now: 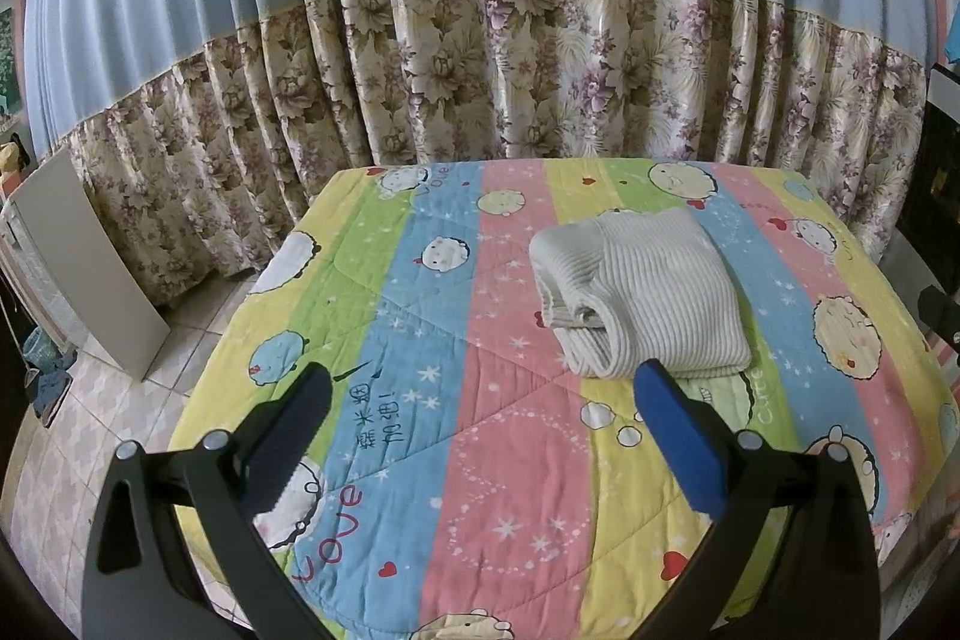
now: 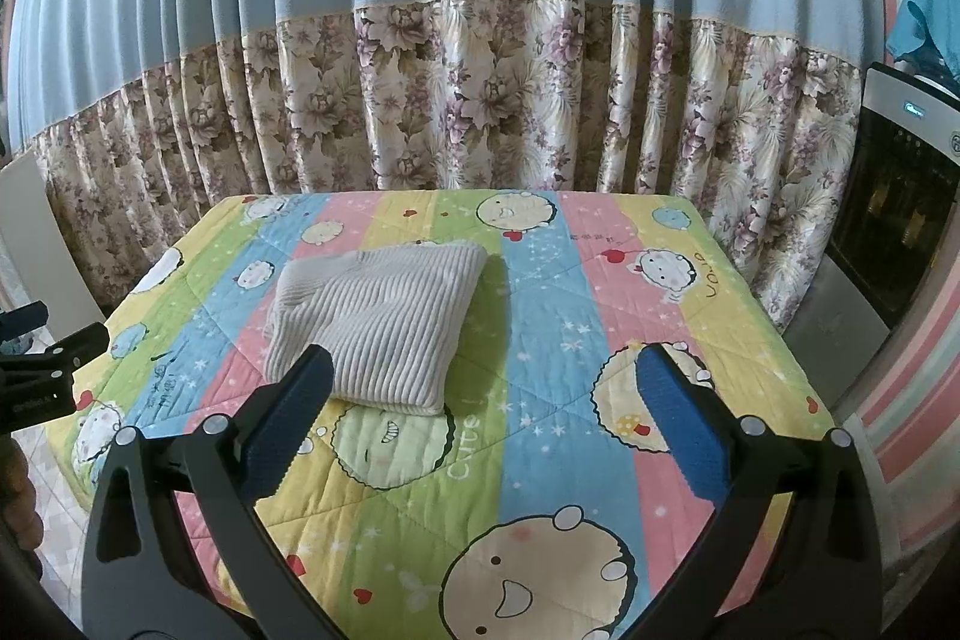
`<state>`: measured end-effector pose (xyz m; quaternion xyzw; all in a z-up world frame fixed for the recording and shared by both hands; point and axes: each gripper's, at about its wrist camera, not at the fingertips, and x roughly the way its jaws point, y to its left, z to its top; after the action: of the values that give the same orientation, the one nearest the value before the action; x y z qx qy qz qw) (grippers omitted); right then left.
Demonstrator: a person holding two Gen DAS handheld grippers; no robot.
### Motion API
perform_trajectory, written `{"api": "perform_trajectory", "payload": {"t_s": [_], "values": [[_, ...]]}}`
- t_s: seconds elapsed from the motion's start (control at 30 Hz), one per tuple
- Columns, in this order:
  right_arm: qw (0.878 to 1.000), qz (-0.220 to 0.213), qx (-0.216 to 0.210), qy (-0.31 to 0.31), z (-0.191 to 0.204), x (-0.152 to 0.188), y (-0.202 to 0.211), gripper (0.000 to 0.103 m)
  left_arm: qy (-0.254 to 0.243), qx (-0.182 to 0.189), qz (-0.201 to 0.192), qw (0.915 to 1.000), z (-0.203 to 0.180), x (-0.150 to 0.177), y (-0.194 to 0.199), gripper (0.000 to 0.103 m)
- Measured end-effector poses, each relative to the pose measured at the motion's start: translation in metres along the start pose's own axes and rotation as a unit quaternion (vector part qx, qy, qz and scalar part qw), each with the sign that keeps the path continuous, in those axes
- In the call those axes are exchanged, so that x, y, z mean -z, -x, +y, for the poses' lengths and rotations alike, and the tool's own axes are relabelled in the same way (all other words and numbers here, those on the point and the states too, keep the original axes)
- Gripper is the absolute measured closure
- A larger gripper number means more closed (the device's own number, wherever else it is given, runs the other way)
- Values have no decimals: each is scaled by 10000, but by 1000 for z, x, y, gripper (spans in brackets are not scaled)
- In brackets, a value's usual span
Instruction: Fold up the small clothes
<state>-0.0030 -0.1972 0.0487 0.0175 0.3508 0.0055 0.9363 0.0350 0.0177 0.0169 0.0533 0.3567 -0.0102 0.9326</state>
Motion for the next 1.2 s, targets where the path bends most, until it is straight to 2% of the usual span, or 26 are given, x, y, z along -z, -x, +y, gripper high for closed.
{"api": "perform_trajectory", "payload": {"t_s": [0.73,0.87,1.0,1.2], "values": [[10000,27,6,10,1,0,0,3,5,28,-1,10000,-1,0,1,2],[10000,37,10,21,-1,0,0,3,-38,125,-16,9999,-5,-3,3,2],[10000,46,28,43,-1,1,-2,3,-195,17,-159,9997,-16,-4,9,2],[9999,76,18,75,-4,3,-5,3,-170,-95,-77,9998,-23,-4,6,2]]}}
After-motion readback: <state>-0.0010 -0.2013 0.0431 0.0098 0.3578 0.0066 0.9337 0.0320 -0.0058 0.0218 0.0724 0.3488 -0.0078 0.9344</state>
